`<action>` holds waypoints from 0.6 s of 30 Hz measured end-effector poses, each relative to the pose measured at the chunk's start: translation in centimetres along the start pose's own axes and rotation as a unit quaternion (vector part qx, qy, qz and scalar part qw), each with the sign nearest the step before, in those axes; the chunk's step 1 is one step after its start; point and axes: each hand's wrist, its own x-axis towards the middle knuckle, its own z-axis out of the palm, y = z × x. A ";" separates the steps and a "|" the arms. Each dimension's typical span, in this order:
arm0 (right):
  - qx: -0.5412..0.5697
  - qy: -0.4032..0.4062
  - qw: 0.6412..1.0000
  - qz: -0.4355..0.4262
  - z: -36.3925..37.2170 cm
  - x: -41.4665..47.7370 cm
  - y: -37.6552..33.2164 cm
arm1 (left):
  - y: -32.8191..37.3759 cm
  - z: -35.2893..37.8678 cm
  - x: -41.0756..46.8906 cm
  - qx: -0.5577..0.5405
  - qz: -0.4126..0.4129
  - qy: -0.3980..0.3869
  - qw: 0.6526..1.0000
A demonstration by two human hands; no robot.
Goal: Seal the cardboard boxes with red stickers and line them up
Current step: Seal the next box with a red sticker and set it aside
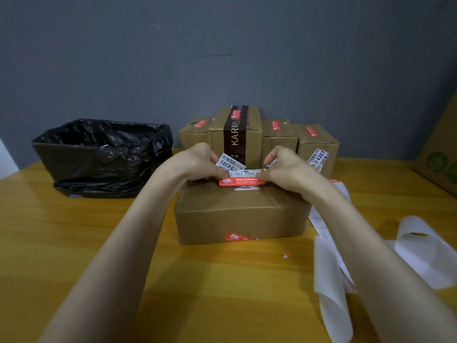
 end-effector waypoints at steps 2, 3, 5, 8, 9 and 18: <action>-0.001 -0.002 1.000 0.000 0.0 0.0 0.0 | 0.0 0.0 0.0 0.003 -0.001 0.003 1.000; -0.001 -0.002 1.000 0.000 0.0 -0.1 0.0 | 0.0 0.1 0.0 0.005 -0.001 0.004 1.000; -0.001 -0.003 1.000 0.000 0.0 -0.1 -0.1 | 0.0 0.1 0.0 0.010 -0.003 0.002 1.000; -0.003 -0.004 1.000 -0.002 0.0 -0.1 -0.1 | 0.0 0.0 0.0 0.016 -0.006 -0.002 1.000; -0.004 -0.003 1.000 -0.002 0.0 -0.1 -0.1 | 0.0 0.0 0.0 0.018 -0.006 -0.002 1.000; -0.004 0.014 1.000 -0.005 0.2 0.2 0.2 | 0.3 0.1 0.0 0.033 -0.010 0.000 0.999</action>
